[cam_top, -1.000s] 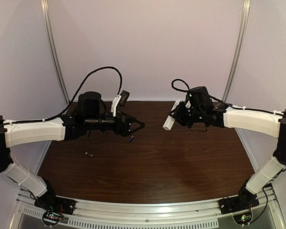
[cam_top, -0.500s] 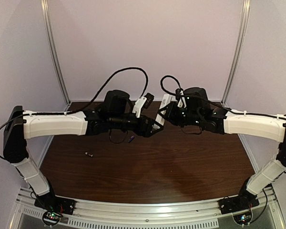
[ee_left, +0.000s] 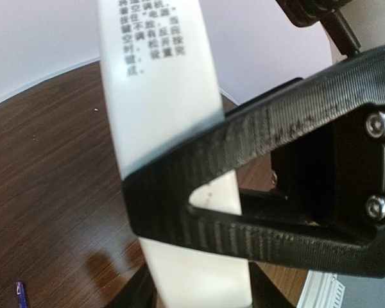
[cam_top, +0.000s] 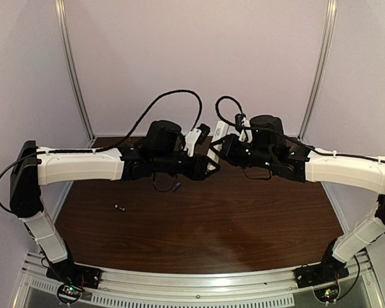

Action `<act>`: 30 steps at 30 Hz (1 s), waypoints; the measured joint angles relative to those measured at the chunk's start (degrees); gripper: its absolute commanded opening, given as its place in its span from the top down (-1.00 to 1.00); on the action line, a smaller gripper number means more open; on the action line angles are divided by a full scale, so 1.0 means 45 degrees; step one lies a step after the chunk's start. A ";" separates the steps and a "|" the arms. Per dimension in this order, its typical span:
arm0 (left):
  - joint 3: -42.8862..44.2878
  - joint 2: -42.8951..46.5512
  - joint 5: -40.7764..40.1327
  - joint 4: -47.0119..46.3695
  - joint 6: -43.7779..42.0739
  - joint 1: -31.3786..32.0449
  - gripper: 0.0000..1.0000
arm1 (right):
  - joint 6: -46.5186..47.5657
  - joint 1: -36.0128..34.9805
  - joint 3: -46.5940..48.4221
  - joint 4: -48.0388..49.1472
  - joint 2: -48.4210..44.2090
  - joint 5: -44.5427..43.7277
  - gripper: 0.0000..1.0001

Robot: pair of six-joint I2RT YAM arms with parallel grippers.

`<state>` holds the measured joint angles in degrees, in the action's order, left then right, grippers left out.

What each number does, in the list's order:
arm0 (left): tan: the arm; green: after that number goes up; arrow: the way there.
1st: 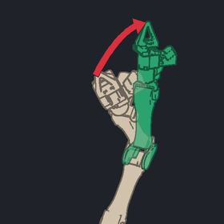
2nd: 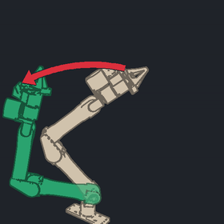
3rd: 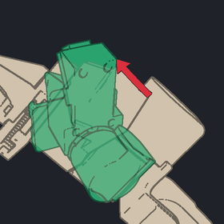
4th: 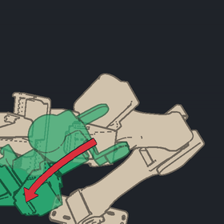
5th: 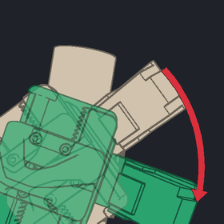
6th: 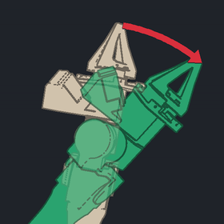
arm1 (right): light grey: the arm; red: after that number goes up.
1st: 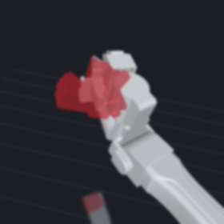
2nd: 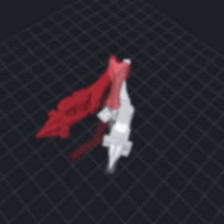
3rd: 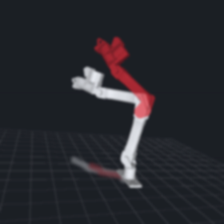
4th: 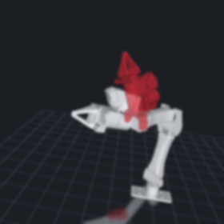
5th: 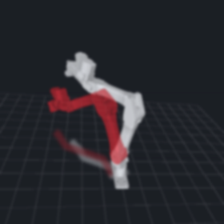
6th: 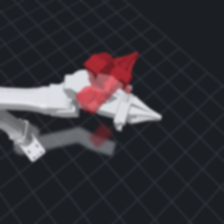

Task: Load the batteries into the remote control
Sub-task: Pass from the right arm to the left, then pass from the left arm to the right

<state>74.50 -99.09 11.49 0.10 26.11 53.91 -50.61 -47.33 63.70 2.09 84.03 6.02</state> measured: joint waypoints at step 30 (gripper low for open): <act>-0.2749 0.3288 0.4255 0.4167 -0.7538 -0.0806 0.76 | 1.0661 -0.0121 -0.2278 -0.1860 -0.4036 0.4770 -0.82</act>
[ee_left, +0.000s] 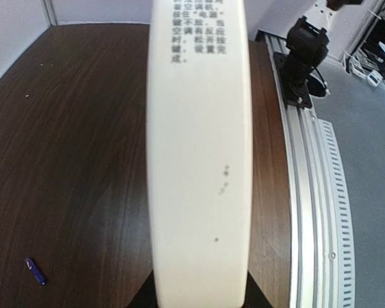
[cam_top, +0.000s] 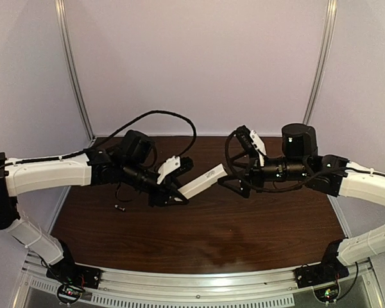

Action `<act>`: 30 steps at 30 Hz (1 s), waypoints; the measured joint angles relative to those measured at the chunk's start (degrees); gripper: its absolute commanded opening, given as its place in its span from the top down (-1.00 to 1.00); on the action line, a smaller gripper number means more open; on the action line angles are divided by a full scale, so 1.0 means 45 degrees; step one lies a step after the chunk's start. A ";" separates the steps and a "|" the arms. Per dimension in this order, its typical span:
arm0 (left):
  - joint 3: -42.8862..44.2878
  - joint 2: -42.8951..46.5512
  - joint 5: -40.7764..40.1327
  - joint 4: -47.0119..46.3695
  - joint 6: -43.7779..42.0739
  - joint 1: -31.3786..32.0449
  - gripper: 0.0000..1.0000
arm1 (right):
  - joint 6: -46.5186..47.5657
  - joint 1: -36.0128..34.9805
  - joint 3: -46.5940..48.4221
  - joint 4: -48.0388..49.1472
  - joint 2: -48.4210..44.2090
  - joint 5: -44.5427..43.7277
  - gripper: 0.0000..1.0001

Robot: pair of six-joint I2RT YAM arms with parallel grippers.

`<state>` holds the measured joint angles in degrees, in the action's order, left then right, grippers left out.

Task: Load the batteries into the remote control
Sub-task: Pass from the left arm to the right

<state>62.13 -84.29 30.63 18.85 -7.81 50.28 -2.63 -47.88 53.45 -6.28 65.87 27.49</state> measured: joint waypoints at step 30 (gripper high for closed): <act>0.1049 -0.0908 0.3759 0.2147 -0.3623 -0.0015 0.84 | 0.3920 -0.1336 0.1632 -0.3895 0.0855 0.1865 0.27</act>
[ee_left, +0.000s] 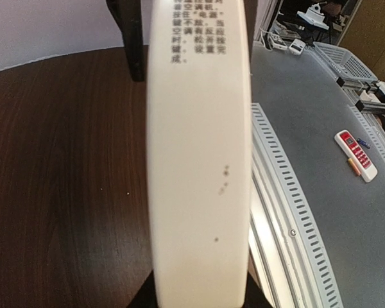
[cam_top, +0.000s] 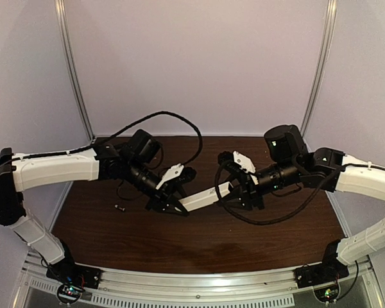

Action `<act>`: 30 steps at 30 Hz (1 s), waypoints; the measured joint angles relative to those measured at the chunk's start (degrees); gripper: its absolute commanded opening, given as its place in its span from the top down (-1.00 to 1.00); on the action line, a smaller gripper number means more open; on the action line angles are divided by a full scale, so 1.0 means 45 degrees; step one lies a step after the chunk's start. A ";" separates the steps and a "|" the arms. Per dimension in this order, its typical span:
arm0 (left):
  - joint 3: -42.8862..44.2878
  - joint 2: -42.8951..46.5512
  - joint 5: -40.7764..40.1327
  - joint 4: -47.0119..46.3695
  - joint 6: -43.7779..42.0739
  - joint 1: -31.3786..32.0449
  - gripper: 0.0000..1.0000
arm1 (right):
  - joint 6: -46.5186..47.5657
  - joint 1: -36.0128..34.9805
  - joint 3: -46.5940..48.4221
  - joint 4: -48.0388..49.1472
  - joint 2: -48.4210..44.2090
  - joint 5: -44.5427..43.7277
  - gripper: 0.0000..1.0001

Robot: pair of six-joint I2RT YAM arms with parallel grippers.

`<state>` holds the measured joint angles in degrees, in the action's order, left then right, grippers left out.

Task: Load the batteries into the remote control
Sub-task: Pass from the left arm to the right

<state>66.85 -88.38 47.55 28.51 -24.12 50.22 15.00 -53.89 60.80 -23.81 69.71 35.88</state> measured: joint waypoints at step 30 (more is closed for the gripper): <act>0.0010 -0.0053 -0.0199 0.0015 0.0044 0.0005 0.84 | -0.0131 -0.0029 0.0010 -0.0034 0.0097 -0.0039 0.15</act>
<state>66.89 -88.62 46.65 28.58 -23.92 50.24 14.41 -54.02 60.84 -23.97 70.15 35.70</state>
